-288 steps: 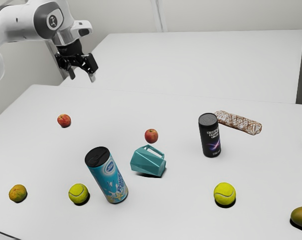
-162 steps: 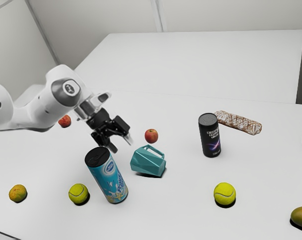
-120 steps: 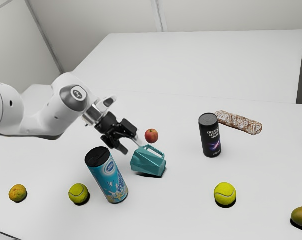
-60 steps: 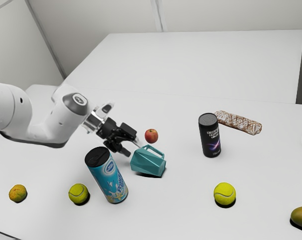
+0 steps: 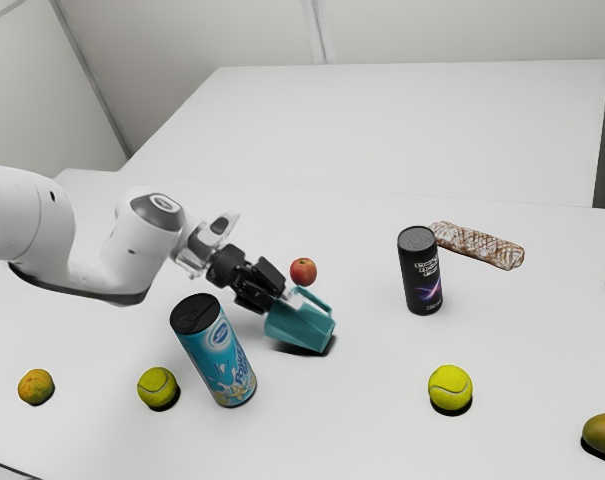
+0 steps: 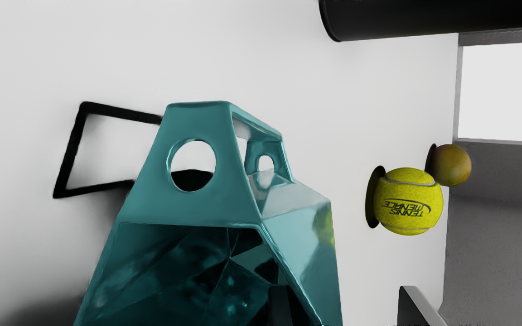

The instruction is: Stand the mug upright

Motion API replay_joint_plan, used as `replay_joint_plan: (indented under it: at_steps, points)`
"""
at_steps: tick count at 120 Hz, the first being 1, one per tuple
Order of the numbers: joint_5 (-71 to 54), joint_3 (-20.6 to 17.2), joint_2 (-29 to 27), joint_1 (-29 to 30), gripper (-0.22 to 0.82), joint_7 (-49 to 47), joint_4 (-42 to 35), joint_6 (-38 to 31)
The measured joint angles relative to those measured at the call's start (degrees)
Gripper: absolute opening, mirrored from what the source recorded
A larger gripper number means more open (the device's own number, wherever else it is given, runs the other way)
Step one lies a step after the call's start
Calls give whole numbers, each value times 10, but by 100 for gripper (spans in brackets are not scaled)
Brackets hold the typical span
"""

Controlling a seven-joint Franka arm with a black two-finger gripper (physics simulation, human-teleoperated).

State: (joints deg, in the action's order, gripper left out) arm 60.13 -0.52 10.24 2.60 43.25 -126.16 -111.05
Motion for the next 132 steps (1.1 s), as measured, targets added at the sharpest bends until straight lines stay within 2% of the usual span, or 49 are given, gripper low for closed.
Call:
replay_joint_plan:
  at_steps: [17, 40, 56, 76, 106, 132]
  points:
    - [3, -1, -4, -1, -4, 22, 1, 5]
    - [1, -9, -20, -2, -14, 45, 1, 5]
    - [-21, -13, -76, -6, -16, 52, 1, 3]
    - [-166, -14, -133, -14, -17, 27, 29, -8]
    - [-439, -17, -132, 4, -18, -47, 70, -25]
    - [-517, -32, -113, -3, -18, -99, 46, -76]
